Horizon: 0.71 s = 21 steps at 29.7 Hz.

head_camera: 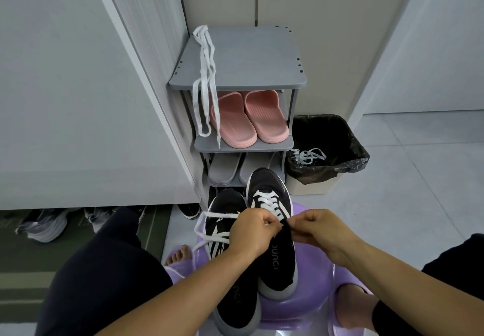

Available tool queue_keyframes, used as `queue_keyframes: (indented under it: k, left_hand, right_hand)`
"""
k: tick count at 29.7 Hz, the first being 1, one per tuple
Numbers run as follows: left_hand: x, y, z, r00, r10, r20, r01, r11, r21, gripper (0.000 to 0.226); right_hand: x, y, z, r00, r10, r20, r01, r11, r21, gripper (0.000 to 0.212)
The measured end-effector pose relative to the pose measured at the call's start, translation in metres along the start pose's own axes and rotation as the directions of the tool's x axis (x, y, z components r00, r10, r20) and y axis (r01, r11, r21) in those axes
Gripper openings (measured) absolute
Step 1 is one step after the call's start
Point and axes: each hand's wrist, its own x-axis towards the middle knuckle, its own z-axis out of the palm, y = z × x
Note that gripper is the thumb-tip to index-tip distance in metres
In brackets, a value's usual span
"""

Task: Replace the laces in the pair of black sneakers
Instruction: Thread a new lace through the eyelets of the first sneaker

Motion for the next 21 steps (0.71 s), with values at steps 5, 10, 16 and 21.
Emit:
queue_keyframes:
  k: [5,10,16,21]
  left_hand:
    - [-0.001,0.002,-0.011,0.998,0.053,0.019,-0.055,0.978,0.200,0.013]
    - [-0.006,-0.009,-0.012,0.990,0.133,-0.043,-0.098,0.880,0.466,0.050]
    - [-0.012,-0.018,-0.013,0.988,0.105,-0.109,-0.048,0.900,0.433,0.081]
    - [-0.018,-0.016,-0.013,0.987,0.093,-0.133,-0.033,0.917,0.397,0.103]
  right_hand:
    - [0.004,-0.002,0.003,0.998,-0.045,0.037,0.049,0.994,-0.102,0.014]
    - [0.001,-0.011,-0.020,0.999,-0.035,0.012,0.035,0.999,0.016,0.018]
    - [0.021,-0.004,-0.140,0.849,-0.056,-0.525,-0.138,0.936,-0.323,0.017]
    - [0.013,0.009,-0.081,0.911,-0.271,-0.311,-0.006,0.746,-0.666,0.016]
